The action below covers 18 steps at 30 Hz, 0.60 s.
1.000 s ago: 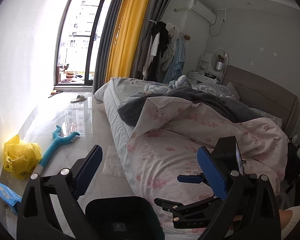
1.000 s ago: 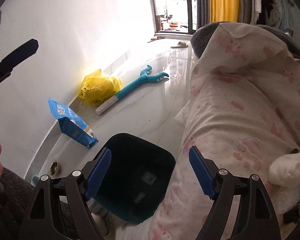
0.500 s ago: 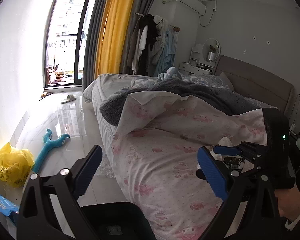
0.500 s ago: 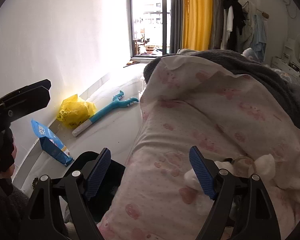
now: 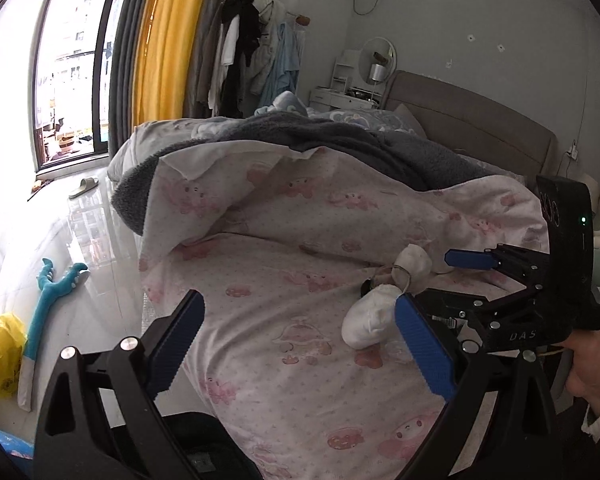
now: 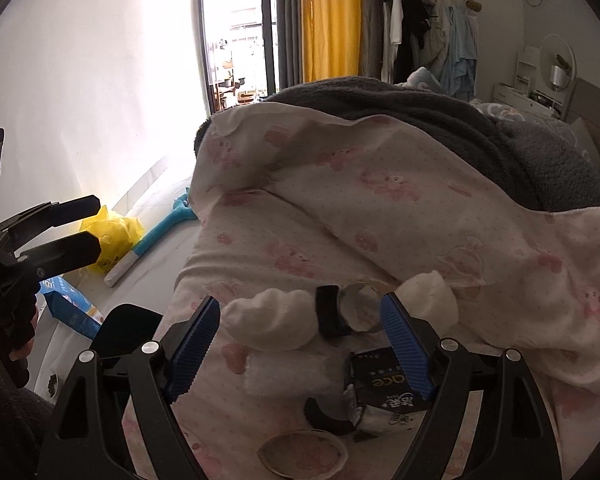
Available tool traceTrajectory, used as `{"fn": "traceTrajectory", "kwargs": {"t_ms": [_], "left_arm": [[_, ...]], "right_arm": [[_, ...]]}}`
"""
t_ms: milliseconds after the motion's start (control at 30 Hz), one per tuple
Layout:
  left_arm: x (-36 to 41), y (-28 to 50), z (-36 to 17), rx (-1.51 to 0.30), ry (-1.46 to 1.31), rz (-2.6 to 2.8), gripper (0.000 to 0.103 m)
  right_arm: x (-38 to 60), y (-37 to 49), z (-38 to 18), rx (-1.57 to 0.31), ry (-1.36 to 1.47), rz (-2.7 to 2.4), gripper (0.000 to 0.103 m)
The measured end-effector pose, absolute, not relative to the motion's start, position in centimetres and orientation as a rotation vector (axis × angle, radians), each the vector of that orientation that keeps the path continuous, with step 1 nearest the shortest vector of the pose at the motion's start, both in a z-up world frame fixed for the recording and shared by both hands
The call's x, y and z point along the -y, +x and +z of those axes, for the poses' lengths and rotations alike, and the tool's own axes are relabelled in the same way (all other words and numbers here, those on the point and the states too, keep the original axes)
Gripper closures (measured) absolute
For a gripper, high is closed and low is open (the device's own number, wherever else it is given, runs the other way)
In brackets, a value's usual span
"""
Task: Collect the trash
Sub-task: 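Move both tools back to the remaining trash on the duvet, then grasp the black snack wrapper with the right tool while the left tool grasps a tissue ball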
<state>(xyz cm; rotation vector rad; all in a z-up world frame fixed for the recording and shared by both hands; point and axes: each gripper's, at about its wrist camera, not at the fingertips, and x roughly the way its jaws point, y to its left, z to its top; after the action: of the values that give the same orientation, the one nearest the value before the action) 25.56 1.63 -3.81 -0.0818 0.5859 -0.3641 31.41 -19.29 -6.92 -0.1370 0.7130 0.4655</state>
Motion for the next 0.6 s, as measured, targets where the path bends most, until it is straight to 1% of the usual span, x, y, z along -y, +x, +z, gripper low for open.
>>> {"fn": "traceTrajectory", "kwargs": {"t_ms": [200, 500, 600], "left_arm": [[0.4, 26.7, -4.3, -0.605, -0.038, -0.388, 0.006], [3.7, 28.0, -5.5, -0.642, 0.009, -0.402, 0.007], [4.6, 28.3, -5.9, -0.653, 0.025, -0.411, 0.011]], "right_arm": [[22.0, 32.5, -8.4, -0.767, -0.124, 0.429, 0.02], [23.4, 34.1, -11.4, -0.868, -0.133, 0.423, 0.02], [23.8, 34.4, -11.8, -0.882, -0.137, 0.417, 0.02]]}}
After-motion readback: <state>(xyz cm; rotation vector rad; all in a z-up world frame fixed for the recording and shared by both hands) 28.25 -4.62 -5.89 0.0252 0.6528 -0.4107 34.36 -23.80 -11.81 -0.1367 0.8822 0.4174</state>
